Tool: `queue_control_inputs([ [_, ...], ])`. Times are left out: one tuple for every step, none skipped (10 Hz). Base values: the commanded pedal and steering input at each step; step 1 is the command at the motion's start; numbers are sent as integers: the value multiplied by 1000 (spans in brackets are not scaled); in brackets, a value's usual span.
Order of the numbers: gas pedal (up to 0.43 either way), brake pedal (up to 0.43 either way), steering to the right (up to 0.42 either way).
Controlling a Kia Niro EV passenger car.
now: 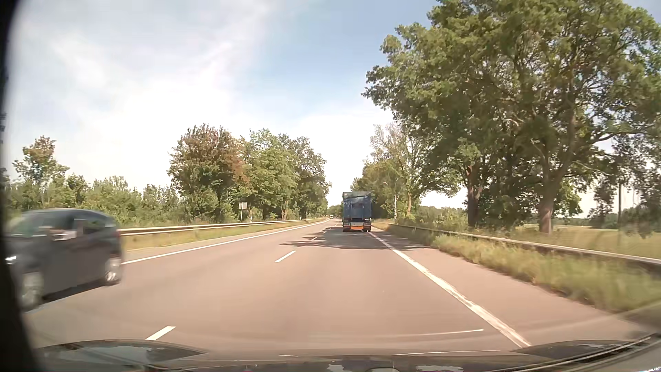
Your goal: Follow the waypoints while adhering to traffic rules and regulations
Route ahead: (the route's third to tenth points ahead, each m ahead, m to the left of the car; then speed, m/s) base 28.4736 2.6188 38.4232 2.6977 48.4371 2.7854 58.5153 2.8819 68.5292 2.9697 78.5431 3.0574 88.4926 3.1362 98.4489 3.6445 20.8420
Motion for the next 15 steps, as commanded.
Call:
queue_control_inputs([
  [209, 0, -2],
  [197, 0, -2],
  [197, 0, -1],
  [197, 0, -1],
  [197, 0, -1],
  [197, 0, 0],
  [197, 0, 0],
  [189, 0, 0],
  [189, 0, 0],
  [189, 0, 0],
  [189, 0, 0],
  [189, 0, 0],
  [189, 0, -1],
  [189, 0, -1],
  [189, 0, -1],
])
